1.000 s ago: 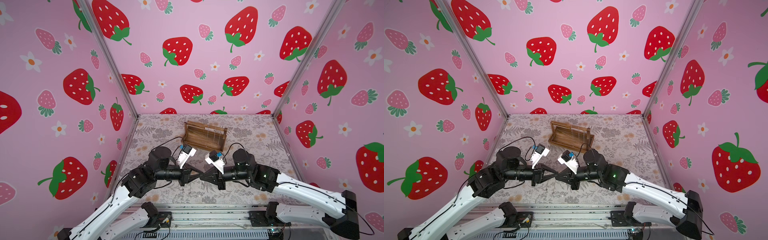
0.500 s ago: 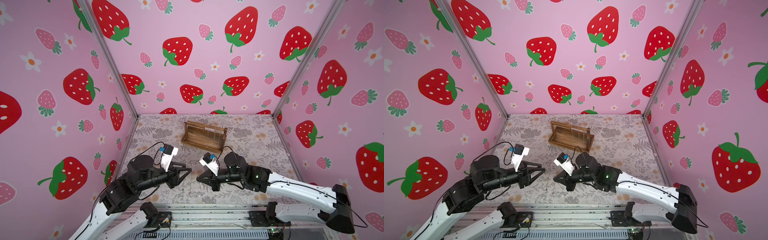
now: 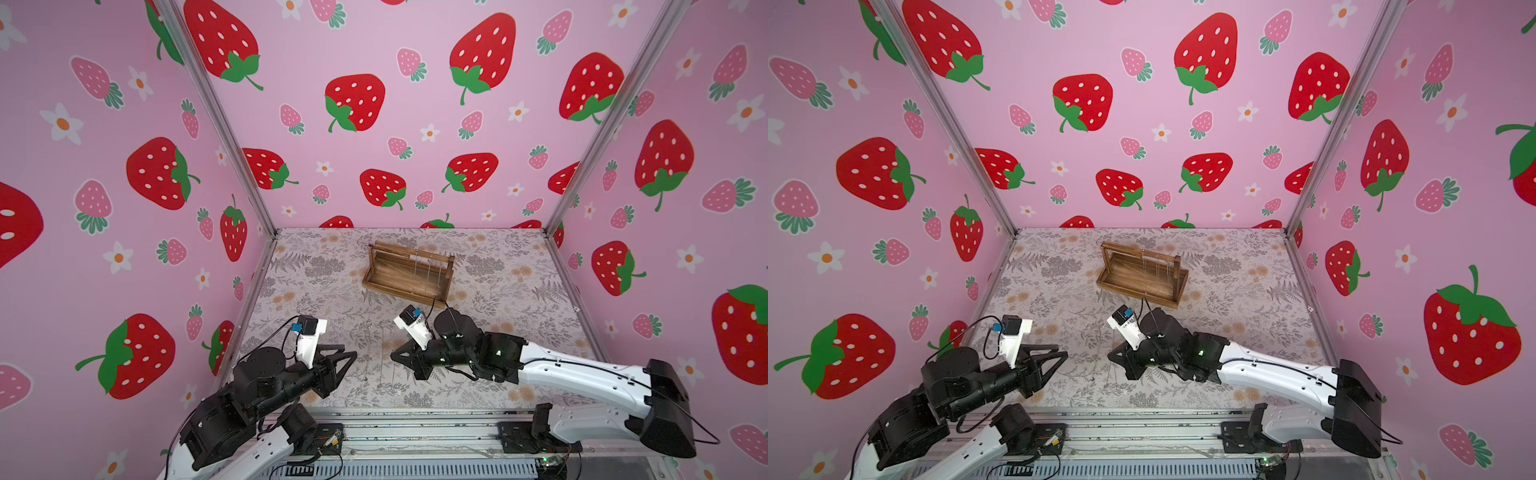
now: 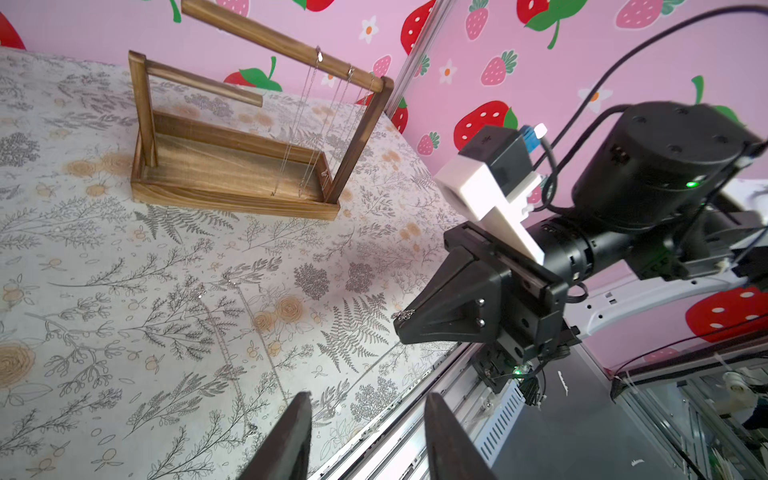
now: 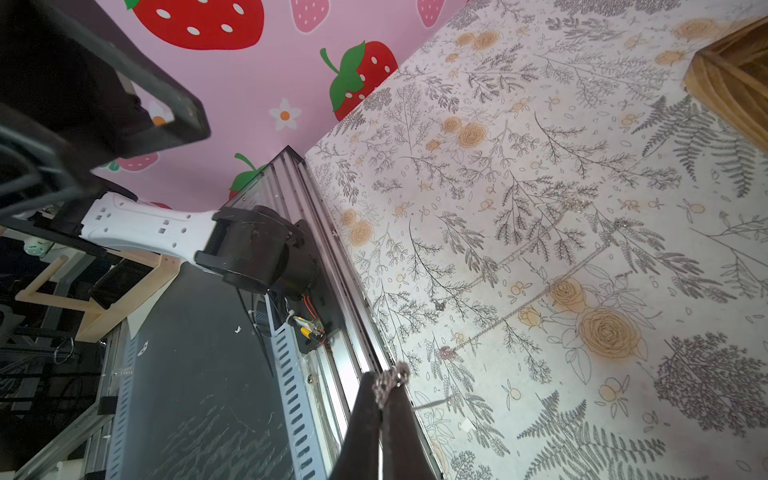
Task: Take the necklace off the jewelry display stand
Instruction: Place the necklace at the center of the board.
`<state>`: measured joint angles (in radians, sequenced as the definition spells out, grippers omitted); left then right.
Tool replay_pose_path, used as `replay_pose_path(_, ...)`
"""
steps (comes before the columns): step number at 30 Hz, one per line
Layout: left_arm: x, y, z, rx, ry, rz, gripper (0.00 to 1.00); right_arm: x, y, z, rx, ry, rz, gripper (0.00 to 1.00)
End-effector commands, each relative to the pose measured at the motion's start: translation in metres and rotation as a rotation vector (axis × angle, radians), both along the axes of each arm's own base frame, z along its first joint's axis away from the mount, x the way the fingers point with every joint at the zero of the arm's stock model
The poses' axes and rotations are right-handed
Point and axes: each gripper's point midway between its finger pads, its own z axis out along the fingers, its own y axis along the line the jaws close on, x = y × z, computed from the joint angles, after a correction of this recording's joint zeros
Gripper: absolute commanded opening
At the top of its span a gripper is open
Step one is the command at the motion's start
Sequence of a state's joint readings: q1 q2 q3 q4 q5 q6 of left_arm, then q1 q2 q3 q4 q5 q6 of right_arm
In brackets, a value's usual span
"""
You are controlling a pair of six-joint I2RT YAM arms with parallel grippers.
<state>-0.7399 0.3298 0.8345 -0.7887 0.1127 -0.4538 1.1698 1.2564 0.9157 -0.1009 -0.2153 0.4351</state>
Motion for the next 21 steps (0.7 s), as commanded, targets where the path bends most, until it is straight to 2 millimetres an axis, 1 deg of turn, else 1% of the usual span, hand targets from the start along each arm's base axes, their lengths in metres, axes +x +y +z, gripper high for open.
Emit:
replay_pose_path(1,-0.001,0.004,0.003,-0.016,-0.017,0.016,0.46,-0.002,0.000,-0.015,-0.029,0.035,-0.010,0.00)
replay_pose_path(4,-0.001,0.007,0.004,-0.019,-0.027,0.028,0.46,-0.002,-0.001,-0.030,-0.059,0.057,-0.017,0.00)
replay_pose_path(8,-0.002,0.007,0.003,-0.024,-0.028,0.022,0.47,0.002,-0.002,-0.053,-0.115,0.077,-0.045,0.00)
replay_pose_path(10,-0.002,0.007,0.003,-0.023,-0.028,0.022,0.47,0.001,-0.001,-0.059,-0.117,0.088,-0.043,0.00)
replay_pose_path(16,-0.003,0.006,0.003,-0.026,-0.028,0.018,0.47,0.002,-0.002,-0.052,-0.087,0.072,-0.046,0.00)
replay_pose_path(21,-0.003,0.005,0.002,-0.024,-0.025,0.014,0.47,-0.003,-0.001,-0.036,-0.050,0.070,-0.025,0.00)
